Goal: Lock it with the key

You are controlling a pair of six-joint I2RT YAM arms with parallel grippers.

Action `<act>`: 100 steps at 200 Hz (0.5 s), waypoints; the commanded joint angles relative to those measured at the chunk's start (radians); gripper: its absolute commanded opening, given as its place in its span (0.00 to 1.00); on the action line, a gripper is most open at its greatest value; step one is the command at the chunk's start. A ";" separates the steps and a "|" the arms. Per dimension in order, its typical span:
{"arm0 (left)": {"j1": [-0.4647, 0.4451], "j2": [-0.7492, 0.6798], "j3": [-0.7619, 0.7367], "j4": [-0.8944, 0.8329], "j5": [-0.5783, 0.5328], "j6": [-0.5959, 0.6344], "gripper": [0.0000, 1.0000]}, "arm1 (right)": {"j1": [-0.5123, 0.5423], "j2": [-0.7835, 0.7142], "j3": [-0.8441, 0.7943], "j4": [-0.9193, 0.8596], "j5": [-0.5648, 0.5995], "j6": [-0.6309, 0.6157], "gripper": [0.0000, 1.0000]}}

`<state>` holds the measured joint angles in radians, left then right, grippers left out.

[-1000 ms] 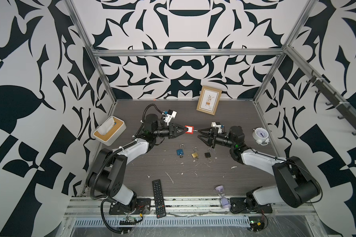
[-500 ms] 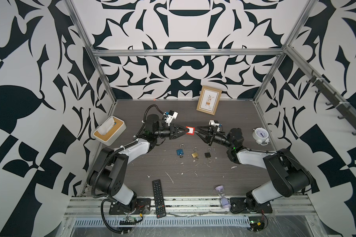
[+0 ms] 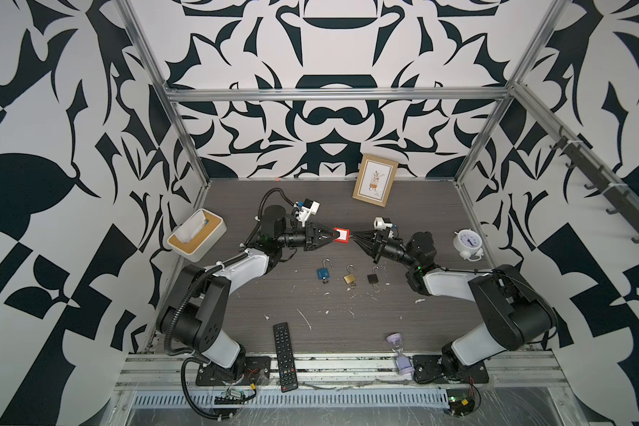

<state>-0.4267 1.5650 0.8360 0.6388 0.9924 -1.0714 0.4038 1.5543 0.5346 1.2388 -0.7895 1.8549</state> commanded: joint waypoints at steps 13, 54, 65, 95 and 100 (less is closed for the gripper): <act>-0.001 0.009 0.046 -0.038 0.020 0.016 0.00 | 0.007 -0.032 -0.003 0.052 -0.022 -0.029 0.09; -0.001 -0.001 0.043 -0.029 0.039 -0.038 0.00 | 0.005 -0.047 0.011 0.022 -0.043 -0.110 0.01; -0.001 -0.003 0.043 -0.020 0.044 -0.061 0.00 | 0.006 -0.053 0.020 0.009 -0.055 -0.137 0.00; -0.001 -0.009 0.044 -0.002 0.053 -0.126 0.00 | 0.006 -0.083 0.028 -0.067 -0.078 -0.256 0.00; -0.001 -0.010 0.044 -0.003 0.052 -0.135 0.00 | 0.006 -0.088 0.029 -0.084 -0.081 -0.277 0.00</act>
<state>-0.4267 1.5650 0.8471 0.5953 1.0241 -1.1423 0.4034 1.5158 0.5304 1.1908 -0.8131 1.7134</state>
